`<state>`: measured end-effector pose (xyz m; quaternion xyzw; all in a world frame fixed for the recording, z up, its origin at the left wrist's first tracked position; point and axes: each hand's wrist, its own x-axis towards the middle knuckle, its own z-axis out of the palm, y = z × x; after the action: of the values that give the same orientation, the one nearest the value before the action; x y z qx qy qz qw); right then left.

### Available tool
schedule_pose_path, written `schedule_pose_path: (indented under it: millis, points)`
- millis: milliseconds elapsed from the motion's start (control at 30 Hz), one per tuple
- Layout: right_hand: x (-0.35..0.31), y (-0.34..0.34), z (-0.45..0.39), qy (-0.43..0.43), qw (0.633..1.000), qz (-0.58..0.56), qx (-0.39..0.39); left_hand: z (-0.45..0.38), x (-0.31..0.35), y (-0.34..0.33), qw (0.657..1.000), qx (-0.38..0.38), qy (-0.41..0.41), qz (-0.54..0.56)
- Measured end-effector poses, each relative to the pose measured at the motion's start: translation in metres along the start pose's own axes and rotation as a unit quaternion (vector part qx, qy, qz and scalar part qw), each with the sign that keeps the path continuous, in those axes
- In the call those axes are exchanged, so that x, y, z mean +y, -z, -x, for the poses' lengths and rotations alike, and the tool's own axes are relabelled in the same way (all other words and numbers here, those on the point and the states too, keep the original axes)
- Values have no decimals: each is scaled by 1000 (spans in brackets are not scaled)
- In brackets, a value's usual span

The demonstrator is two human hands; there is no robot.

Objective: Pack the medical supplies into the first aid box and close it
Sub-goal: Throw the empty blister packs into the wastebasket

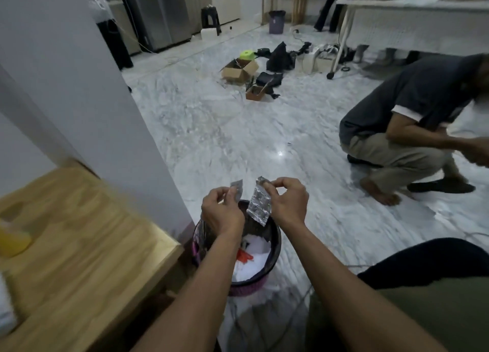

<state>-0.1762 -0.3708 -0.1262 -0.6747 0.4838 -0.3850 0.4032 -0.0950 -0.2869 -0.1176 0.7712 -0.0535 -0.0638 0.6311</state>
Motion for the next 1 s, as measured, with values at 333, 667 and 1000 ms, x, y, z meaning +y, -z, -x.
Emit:
schedule_pose_path:
  millis: [333, 667, 1000]
  points:
    - [58, -56, 2, -62, 996, 25, -57, -24, -83, -15, 996, 16, 70, -47]
    - [105, -101, 3, -100, 988, 69, -93, -49, -123, -25, 990, 5, 110, -85]
    - [103, -104, 9, -150, 978, 53, -134, -56, -117, -17, 990, -5, 113, -86]
